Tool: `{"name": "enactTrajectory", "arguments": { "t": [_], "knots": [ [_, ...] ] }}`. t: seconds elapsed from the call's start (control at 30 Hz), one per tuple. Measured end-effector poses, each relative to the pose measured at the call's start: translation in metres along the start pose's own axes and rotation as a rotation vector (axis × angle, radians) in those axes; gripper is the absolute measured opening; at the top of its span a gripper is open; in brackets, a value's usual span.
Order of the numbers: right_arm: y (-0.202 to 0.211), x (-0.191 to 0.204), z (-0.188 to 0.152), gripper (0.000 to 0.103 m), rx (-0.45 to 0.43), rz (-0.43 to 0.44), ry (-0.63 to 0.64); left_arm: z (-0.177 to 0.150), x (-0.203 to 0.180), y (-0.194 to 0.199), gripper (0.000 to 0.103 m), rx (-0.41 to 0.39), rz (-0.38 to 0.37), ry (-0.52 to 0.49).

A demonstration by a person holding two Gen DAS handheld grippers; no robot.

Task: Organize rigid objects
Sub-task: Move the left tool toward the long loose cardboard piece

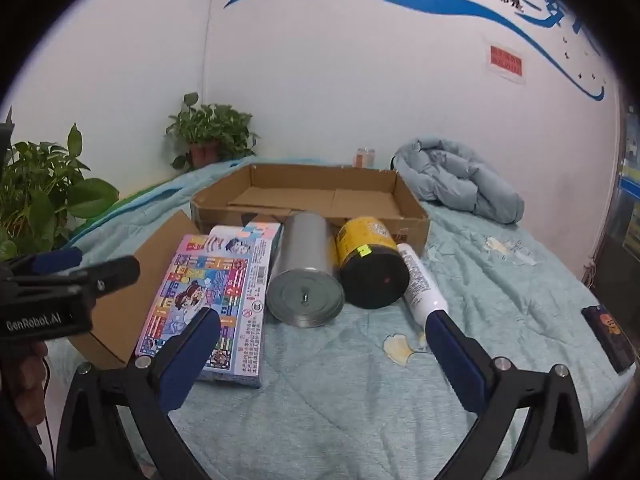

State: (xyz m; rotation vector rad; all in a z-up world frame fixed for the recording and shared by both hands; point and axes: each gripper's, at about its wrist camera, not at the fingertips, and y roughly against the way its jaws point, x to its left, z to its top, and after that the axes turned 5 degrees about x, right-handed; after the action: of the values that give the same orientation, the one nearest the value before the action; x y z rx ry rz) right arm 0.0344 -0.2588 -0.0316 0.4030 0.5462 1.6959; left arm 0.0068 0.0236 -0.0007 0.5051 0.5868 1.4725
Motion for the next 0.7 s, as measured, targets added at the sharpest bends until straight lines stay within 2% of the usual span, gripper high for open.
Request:
{"name": "enactTrajectory", "arguments": {
  "t": [0.23,0.43,0.7],
  "knots": [
    [-0.029,0.006,0.005,0.102,0.068,0.009,0.028,0.011,0.007,-0.021,0.103,0.032,0.045,0.011],
    [-0.051,0.008,0.007,0.102,0.141,0.028,0.028,0.016,-0.006,-0.047,0.103,0.110,0.032,-0.018],
    [-0.067,0.009,0.011,0.102,0.186,0.050,0.038,0.020,-0.015,-0.068,0.103,0.156,0.030,-0.011]
  ]
}}
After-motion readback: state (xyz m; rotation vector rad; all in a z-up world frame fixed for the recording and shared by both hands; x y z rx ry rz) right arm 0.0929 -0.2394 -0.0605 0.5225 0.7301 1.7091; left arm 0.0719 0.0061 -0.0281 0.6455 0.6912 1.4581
